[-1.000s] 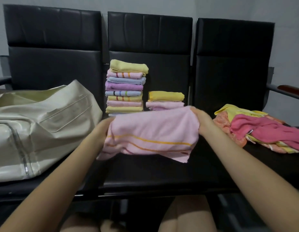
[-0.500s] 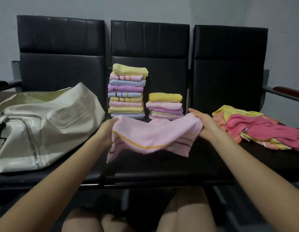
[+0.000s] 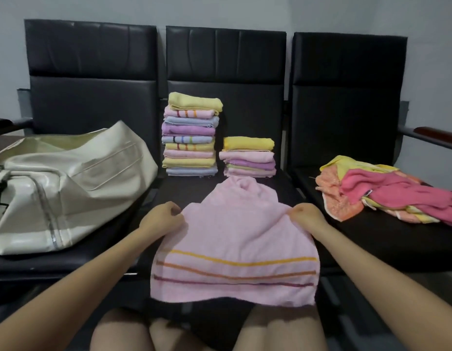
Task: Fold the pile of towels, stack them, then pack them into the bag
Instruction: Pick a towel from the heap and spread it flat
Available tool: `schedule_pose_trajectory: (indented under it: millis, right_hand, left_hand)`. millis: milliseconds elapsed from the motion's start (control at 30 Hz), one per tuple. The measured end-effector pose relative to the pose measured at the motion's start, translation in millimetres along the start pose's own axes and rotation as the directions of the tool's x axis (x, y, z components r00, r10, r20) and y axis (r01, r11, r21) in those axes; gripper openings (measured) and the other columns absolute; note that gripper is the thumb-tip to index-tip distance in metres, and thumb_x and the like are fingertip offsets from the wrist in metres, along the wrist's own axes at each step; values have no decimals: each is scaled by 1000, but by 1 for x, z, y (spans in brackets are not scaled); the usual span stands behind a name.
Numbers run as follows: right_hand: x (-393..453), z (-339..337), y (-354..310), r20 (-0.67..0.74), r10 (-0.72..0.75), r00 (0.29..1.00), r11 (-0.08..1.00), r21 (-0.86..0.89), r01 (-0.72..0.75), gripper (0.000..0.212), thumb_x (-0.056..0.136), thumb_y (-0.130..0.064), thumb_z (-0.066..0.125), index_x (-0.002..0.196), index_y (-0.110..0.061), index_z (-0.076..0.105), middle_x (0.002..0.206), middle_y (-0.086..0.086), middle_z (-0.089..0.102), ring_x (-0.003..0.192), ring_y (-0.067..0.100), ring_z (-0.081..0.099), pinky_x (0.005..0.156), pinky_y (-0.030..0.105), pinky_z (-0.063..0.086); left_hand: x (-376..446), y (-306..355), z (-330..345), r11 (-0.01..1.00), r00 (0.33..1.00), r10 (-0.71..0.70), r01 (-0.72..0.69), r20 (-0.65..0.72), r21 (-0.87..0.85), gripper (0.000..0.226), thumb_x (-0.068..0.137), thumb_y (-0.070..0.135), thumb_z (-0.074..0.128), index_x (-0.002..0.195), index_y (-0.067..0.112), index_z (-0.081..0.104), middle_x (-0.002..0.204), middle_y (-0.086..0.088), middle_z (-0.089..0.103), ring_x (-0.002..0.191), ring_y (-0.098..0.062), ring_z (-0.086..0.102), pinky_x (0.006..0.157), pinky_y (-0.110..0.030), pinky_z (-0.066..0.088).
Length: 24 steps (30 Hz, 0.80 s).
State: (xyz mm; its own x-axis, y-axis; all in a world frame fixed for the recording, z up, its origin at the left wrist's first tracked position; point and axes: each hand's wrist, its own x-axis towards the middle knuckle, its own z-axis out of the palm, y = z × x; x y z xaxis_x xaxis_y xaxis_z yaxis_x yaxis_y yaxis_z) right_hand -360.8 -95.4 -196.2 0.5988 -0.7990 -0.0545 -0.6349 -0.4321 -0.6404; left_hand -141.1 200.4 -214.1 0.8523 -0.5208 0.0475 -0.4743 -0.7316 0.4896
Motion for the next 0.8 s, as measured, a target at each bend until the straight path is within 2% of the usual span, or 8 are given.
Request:
schedule_pose_trajectory:
  millis: [167,300,367,467,567,667,733,800]
  right_hand:
    - [13,28,-32,-160,-275,948,911,-360,204,20,89,-25,53,104,-19,65,120,7,47,120,28,38,94,35,38]
    - [28,58,-56,17,-330,944,927,-185,327,39,87,-46,56,117,-21,61,123,1,57,113,22,51,87,32,45]
    - [32,73,-57,85,-334,939,917,-199,344,53,85,-56,56,125,-21,57,124,-1,58,113,21,54,85,32,44]
    - [39,84,-54,14,-373,928,905,-213,368,43,89,-51,56,114,-17,60,113,0,62,104,23,57,75,31,42]
    - [47,84,-53,-51,-427,903,897,-150,416,26,91,-39,57,95,-13,58,92,-3,60,90,22,57,64,31,35]
    - [59,85,-56,-193,-497,846,867,-87,490,14,94,-27,53,90,-13,55,90,-2,59,91,21,55,66,29,33]
    - [59,81,-61,-256,-497,829,859,-6,513,4,93,-19,52,91,-17,55,90,-8,57,90,16,51,67,27,33]
    - [47,80,-68,-273,-565,778,809,1,588,7,89,-13,55,93,-17,60,89,-10,59,86,14,53,67,26,36]
  left_hand:
    - [21,32,13,999,998,-9,5,-68,-52,42,94,43,49,119,12,63,115,-7,67,101,-24,62,79,-31,47]
    - [39,60,27,998,999,-31,29,-31,-60,36,94,44,50,74,17,64,81,-4,67,75,-20,62,57,-27,39]
    - [48,69,34,999,999,-38,37,-13,-21,31,88,43,54,67,22,59,75,0,65,72,-18,60,56,-26,38]
    - [62,76,48,999,1000,-29,29,-2,-28,23,92,36,49,74,21,50,87,-2,63,76,-18,54,63,-29,37]
    - [75,82,45,950,998,-62,51,-27,-309,27,96,21,41,73,10,45,85,-5,56,80,-23,51,67,-31,34]
    - [86,82,32,619,974,-171,223,149,-753,20,91,8,48,74,0,57,73,-4,55,69,-18,51,63,-28,38]
    - [86,77,32,327,936,-156,350,315,-878,23,90,4,51,68,10,54,71,-6,50,64,-17,47,62,-29,38]
    - [86,66,37,180,925,-142,373,351,-910,15,93,2,48,87,12,57,89,-9,53,81,-16,57,75,-31,46]
